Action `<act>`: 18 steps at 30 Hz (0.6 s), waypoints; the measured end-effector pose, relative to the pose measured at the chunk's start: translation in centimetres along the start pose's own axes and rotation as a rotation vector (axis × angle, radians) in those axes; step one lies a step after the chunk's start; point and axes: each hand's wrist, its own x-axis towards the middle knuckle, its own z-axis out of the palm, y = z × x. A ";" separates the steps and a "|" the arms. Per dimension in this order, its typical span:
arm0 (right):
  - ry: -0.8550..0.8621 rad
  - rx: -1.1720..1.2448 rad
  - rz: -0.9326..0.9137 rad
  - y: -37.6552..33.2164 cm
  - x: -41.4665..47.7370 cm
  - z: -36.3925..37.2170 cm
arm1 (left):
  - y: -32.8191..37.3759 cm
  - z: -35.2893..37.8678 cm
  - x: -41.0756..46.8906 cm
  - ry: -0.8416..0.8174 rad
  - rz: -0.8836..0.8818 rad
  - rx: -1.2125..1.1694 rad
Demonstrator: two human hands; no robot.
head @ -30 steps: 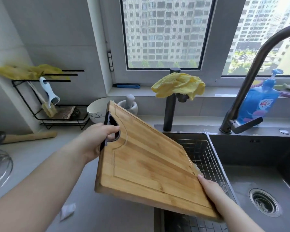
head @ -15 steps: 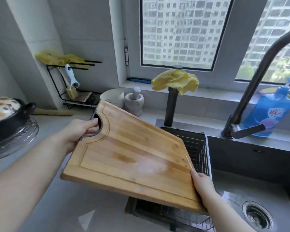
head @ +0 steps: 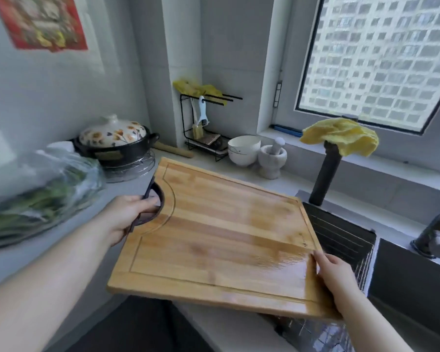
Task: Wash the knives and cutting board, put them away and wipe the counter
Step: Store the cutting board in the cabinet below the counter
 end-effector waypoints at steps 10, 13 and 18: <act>-0.104 -0.064 -0.274 -7.9 -7.7 11.6 | -7.3 -17.7 -7.2 0.259 -0.189 -0.001; -0.206 -0.122 -0.290 -9.1 -11.2 16.9 | -10.4 -23.8 -10.6 0.330 -0.232 0.082; -0.283 -0.210 -0.340 -9.1 -14.9 22.7 | -14.3 -29.7 -14.5 0.361 -0.342 0.168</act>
